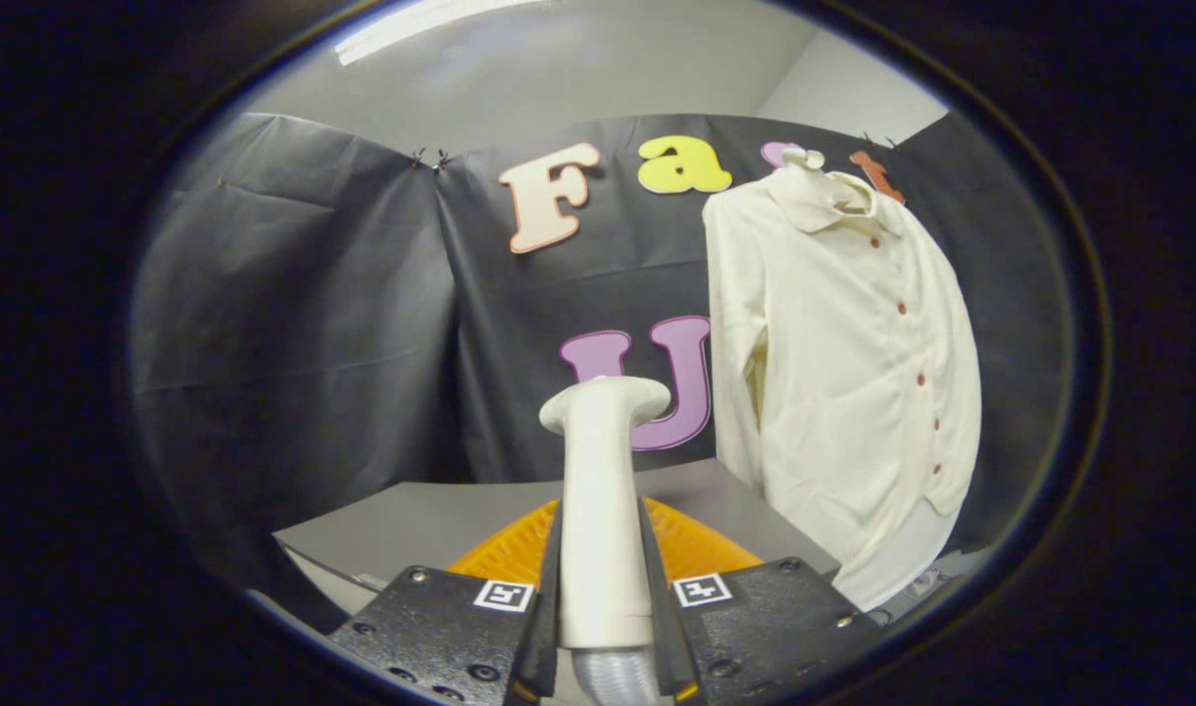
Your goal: Iron the clothes twice with a garment steamer, once on the left side and once on the right side.
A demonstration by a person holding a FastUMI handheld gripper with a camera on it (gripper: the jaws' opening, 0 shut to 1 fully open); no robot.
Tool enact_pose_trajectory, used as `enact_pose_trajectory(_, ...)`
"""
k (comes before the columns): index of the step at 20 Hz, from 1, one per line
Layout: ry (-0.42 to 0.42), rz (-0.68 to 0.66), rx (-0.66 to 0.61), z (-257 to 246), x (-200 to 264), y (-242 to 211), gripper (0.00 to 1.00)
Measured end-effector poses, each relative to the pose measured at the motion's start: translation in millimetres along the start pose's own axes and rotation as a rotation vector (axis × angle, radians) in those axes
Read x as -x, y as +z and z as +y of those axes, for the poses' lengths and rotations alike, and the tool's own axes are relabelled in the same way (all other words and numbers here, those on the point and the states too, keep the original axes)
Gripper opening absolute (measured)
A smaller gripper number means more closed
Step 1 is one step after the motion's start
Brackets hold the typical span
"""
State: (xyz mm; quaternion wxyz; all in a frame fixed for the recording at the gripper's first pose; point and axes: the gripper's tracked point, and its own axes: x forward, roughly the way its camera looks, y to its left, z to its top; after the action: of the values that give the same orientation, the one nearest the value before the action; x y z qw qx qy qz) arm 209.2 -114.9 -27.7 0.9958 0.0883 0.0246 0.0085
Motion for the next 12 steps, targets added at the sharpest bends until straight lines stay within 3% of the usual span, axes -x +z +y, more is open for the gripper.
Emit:
enact_pose_trajectory(7, -0.024, -0.157, 0.020, -49.6, 9.7, 55.6, 0.37)
enact_pose_trajectory(12, -0.108, -0.225, 0.088, -101.2, 8.7, 78.6, 0.37)
